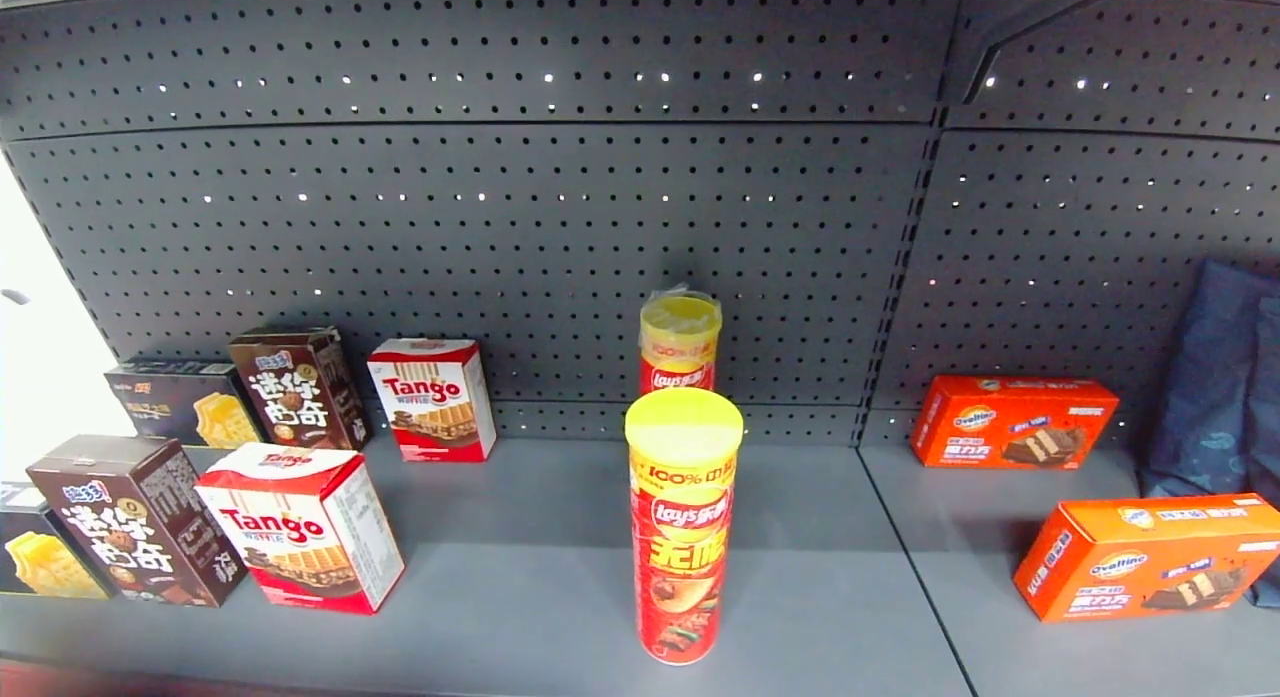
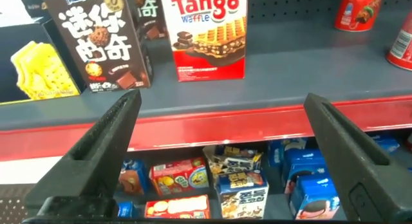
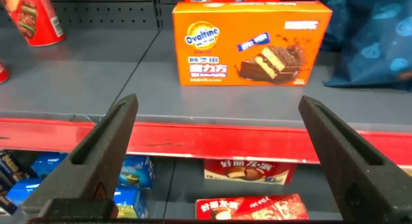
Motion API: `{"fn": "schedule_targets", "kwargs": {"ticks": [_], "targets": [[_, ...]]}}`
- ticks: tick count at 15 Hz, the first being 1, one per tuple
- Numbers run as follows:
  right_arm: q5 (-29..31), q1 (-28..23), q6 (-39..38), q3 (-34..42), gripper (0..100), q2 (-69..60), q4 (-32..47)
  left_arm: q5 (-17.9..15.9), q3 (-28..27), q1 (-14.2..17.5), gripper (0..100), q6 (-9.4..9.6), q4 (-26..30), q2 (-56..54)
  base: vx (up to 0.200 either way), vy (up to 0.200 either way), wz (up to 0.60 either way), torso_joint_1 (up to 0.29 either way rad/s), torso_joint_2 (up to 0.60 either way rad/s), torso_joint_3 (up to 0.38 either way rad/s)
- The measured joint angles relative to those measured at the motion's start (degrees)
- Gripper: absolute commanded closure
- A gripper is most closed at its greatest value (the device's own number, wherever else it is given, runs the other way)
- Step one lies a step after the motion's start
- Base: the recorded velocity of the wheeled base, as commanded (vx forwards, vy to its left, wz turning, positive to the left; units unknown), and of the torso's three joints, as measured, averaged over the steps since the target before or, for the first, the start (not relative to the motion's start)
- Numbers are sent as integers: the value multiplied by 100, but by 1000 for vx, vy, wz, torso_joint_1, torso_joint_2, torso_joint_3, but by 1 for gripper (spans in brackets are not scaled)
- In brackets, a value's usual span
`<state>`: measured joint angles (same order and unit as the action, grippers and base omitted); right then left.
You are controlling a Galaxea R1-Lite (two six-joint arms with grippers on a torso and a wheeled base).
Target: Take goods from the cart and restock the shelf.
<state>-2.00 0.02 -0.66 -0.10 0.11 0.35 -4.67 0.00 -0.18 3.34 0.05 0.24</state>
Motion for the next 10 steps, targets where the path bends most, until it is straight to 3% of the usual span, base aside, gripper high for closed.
{"fn": "schedule_targets", "kwargs": {"ticks": [2,5,10], "targets": [[1,5,-2,0,0,-1,-6,0,0,-4,0,7,-2,0,0,0,0,0,0,0],[1,9,-2,0,0,-1,0,-4,0,2,0,11,-5,0,0,200,0,4,6,1],[0,13,1,2,0,-4,13,-9,-2,0,0,11,-15,2,0,0,0,0,0,0]]}}
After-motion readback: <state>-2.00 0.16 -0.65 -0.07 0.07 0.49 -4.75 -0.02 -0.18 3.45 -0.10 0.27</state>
